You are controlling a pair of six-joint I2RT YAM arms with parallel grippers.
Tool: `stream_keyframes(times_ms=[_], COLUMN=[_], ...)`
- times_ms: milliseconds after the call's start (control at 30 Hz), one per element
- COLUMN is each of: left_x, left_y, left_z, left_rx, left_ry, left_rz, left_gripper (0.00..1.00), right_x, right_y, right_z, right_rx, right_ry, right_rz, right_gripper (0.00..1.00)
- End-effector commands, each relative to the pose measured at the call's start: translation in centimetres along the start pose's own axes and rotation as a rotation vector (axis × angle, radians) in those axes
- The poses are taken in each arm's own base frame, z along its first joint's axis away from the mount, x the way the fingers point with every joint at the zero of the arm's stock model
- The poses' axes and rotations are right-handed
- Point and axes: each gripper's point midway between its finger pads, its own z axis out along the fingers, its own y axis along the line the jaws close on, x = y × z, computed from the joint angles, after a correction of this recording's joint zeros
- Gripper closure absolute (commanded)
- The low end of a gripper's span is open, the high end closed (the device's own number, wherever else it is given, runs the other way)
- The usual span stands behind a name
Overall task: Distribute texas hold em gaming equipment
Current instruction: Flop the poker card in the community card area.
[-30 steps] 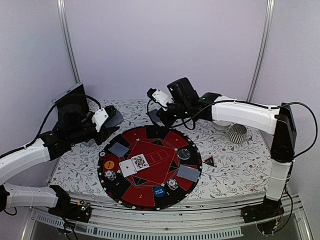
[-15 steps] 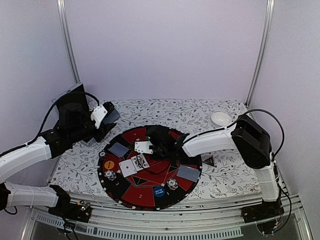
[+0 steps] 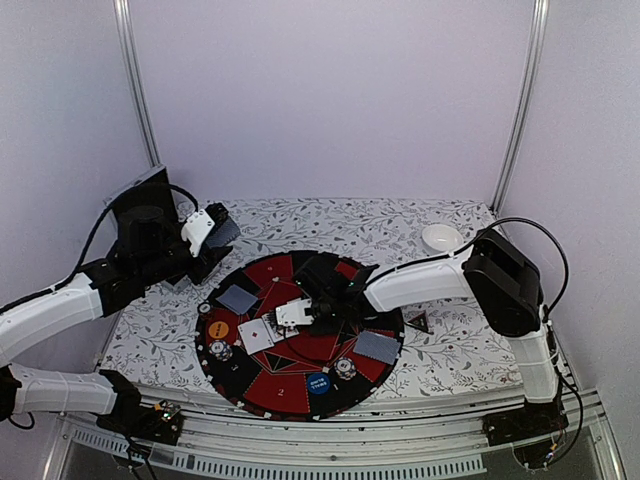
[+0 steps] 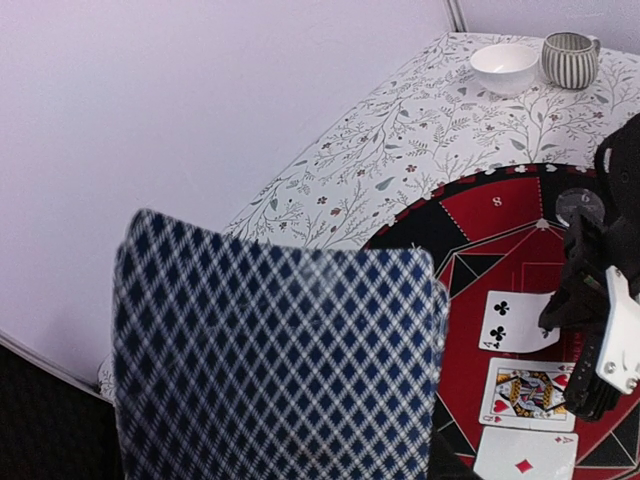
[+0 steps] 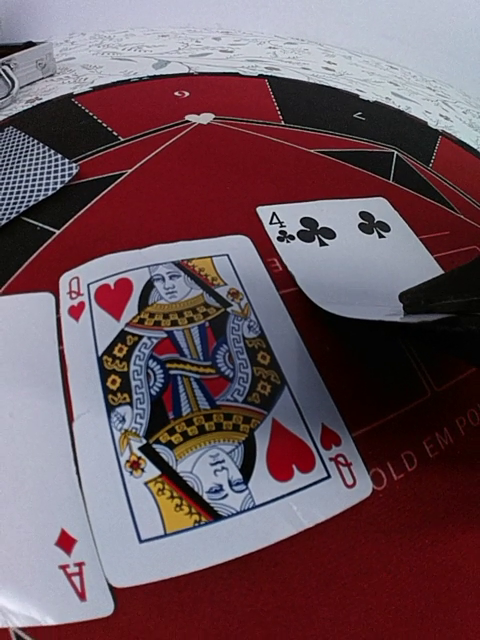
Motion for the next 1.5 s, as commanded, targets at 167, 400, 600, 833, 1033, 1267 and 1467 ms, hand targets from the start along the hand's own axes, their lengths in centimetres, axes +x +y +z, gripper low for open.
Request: stream_keyframes(times_ms=[167,400,600,833,1033,1267,1467], left_x=[-1.9,-1.9,-1.9,-2.0,-2.0,-1.9,-1.9], left_y=[0.9,0.8,0.9,0.8,0.9,0.9,0.8], left_z=[-0.2,-0.2,-0.2,-0.2,-0.2,-0.2,-0.2], left_rx=[-0.013,-0.011,-0.012,-0.011,-0.011,-0.01,-0.009], left_ry=[-0.055,-0.054,-0.054,-0.057,-0.057,-0.055,-0.053], left_rz=[-0.008,-0.007,-0.008,-0.006,-0.006,-0.007,-0.006], left_gripper=[0.57,0.57,0.57,0.57,0.57,0.57,0.57], right_x=[-0.1,-0.4,-1.3,-1.2,-0.7,-1.7,-2.8], right_y=[2.6,3.3,3.3,3.1,3.0,3.0,3.7], right_z=[-0.3,-0.2,-0.4,-0.4,-0.3,-1.3,-2.9], right_rx=[-0.113,-0.127,-0.127,-0.116,-0.105,-0.1,-0.117], right_ry=[0.014,0.005,-0.023,-0.012,0.01,-0.005,-0.017], right_rz=[-0.05,-0.088,-0.112,-0.121,-0.129,-0.143,-0.171], right_gripper=[0.98,0.98,0.98,0.98,0.87,0.66,0.61])
